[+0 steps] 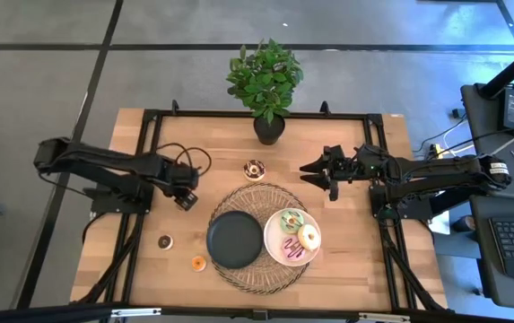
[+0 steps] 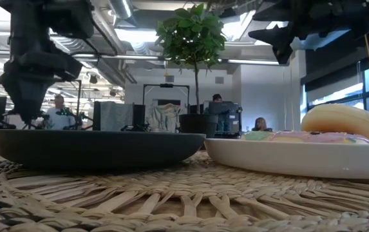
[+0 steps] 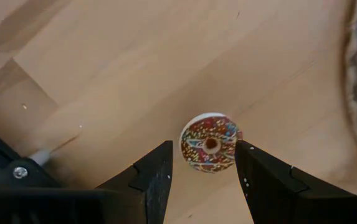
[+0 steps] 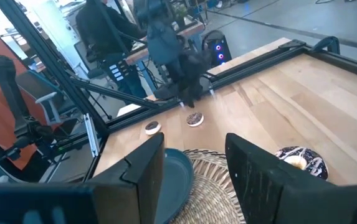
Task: Pick & Place donuts
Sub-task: Put the small brown donut on the black plate
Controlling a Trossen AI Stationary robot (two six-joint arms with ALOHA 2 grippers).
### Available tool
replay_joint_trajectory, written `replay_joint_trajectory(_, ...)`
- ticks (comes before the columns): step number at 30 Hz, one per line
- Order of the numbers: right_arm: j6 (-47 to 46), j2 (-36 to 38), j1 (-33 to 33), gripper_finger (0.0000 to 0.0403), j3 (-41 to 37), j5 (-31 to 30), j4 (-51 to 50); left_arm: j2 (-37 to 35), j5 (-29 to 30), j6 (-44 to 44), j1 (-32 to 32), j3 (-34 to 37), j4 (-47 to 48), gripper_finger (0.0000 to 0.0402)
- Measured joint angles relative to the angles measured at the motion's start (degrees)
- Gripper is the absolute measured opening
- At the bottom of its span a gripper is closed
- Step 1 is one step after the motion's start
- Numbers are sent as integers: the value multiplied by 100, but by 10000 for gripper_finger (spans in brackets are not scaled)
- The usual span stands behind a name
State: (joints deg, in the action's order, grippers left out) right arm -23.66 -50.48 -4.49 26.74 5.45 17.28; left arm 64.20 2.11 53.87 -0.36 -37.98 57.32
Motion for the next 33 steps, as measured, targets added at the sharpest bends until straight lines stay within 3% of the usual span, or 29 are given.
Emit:
replay_joint_trajectory(17,-5,0,0,172,0,9,-2,1141,-23,87,-149,0,-48,168)
replay_joint_trajectory(33,11,-2,0,172,2,13,-81,1417,-114,88,-149,0,-483,148)
